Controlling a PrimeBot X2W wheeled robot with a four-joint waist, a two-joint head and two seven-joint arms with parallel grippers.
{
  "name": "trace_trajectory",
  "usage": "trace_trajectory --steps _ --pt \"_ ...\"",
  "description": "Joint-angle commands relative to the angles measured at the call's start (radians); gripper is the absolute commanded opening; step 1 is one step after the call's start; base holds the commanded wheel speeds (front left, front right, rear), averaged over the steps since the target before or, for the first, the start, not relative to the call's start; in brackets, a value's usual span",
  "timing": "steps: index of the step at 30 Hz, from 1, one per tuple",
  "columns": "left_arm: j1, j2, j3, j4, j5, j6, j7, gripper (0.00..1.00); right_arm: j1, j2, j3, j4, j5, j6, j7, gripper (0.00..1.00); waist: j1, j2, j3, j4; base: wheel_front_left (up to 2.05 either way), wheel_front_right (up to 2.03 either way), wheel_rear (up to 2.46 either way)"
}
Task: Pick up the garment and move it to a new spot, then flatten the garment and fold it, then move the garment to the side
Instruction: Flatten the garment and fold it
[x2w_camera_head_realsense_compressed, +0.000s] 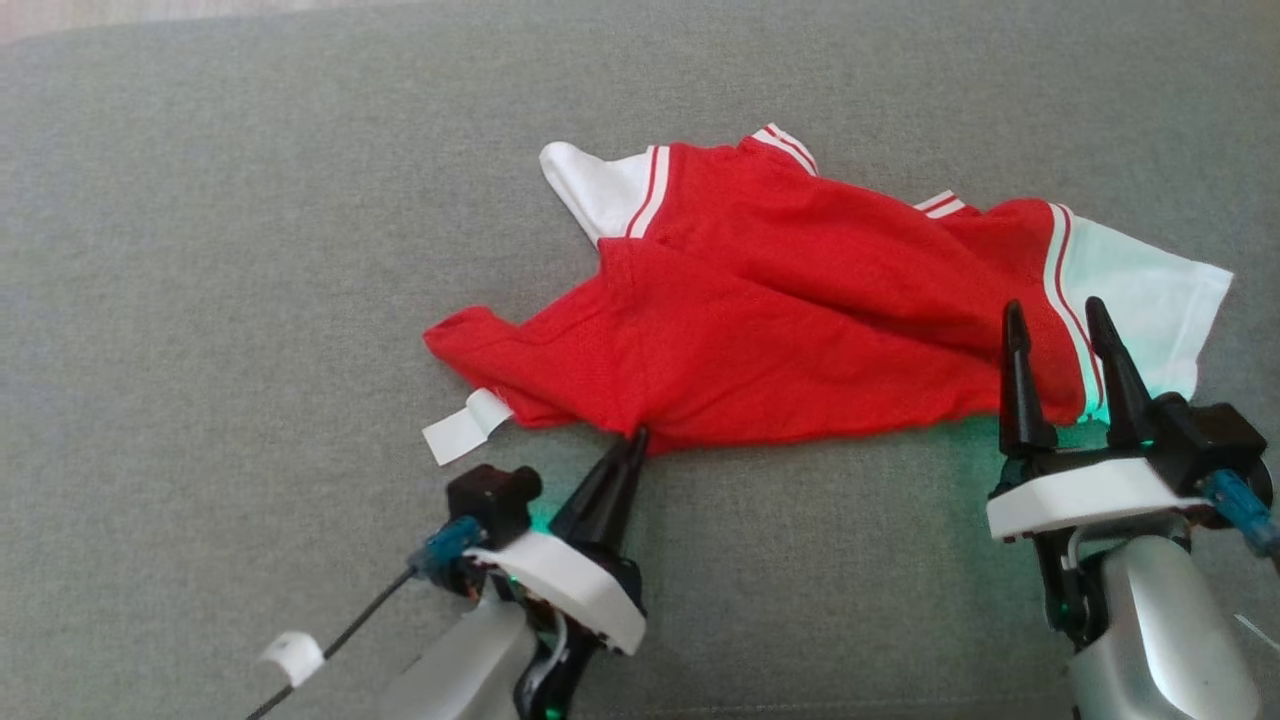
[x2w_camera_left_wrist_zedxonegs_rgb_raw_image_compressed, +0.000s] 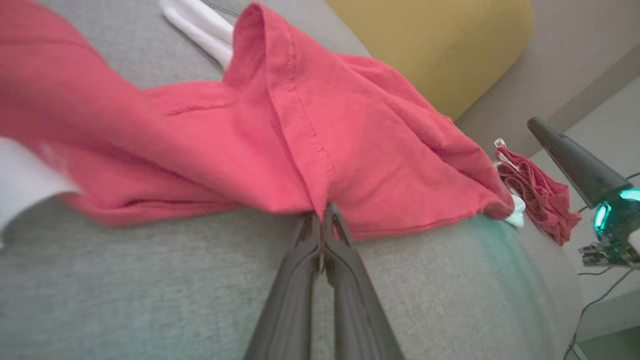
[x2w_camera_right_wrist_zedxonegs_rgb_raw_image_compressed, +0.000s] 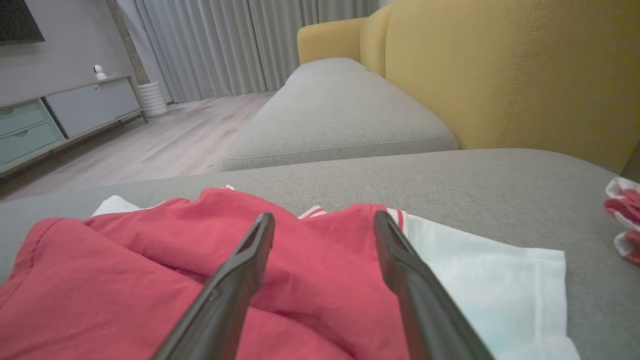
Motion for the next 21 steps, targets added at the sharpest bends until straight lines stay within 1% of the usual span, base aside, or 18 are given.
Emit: trace_trajectory --steps 1,6,7,8,11,15,17,19,20,21 --pt "0.012 0.011 0.070 -0.017 0.015 0.002 0.001 0.00 -0.019 -0.005 0.026 -0.022 0.009 -0.001 -0.006 1.00 -0.0001 0.0000 -0.011 0.007 0.00 0.00 0.00" --pt "0.050 0.011 0.209 -0.051 0.081 0.002 0.001 0.00 -0.004 -0.005 0.016 -0.018 0.012 -0.001 -0.006 1.00 -0.0001 0.0000 -0.043 0.025 0.00 0.00 0.00" --pt "0.050 0.011 0.209 -0.051 0.081 0.002 0.001 0.00 -0.004 -0.005 0.016 -0.018 0.012 -0.001 -0.006 1.00 -0.0001 0.0000 -0.043 0.025 0.00 0.00 0.00" --pt "0.058 0.011 0.235 -0.056 0.094 0.002 0.001 0.00 0.000 -0.005 0.012 -0.017 0.011 -0.001 -0.006 1.00 -0.0001 0.0000 -0.049 0.031 0.00 0.00 0.00" --pt "0.073 0.017 0.326 -0.059 0.137 0.002 0.001 0.00 0.009 -0.005 0.006 -0.012 0.014 -0.001 -0.006 1.00 -0.0001 0.0000 -0.066 0.047 0.00 0.00 0.00" --pt "0.071 0.039 0.423 -0.021 0.196 0.002 0.001 0.00 0.012 -0.005 0.016 -0.009 0.024 -0.001 -0.006 1.00 -0.0001 0.0000 -0.079 0.063 0.00 0.00 0.00" --pt "0.069 0.050 0.450 0.010 0.227 0.002 0.001 0.00 0.011 -0.005 0.025 -0.007 0.028 -0.001 -0.006 1.00 -0.0001 0.0000 -0.083 0.065 0.00 0.00 0.00" --pt "0.074 0.049 0.464 0.044 0.240 0.002 0.001 0.00 0.010 -0.005 0.032 -0.002 0.032 -0.001 -0.006 1.00 -0.0001 0.0000 -0.086 0.065 0.00 0.00 0.00" --pt "0.078 0.046 0.468 0.054 0.240 0.002 0.001 0.20 0.011 -0.005 0.034 0.001 0.034 -0.001 -0.006 1.00 -0.0001 0.0000 -0.089 0.065 0.00 0.00 0.00" --pt "0.083 0.044 0.474 0.060 0.242 0.002 0.001 0.67 0.011 -0.005 0.036 0.003 0.036 -0.001 -0.006 1.00 -0.0001 0.0000 -0.091 0.064 0.00 0.00 0.00"
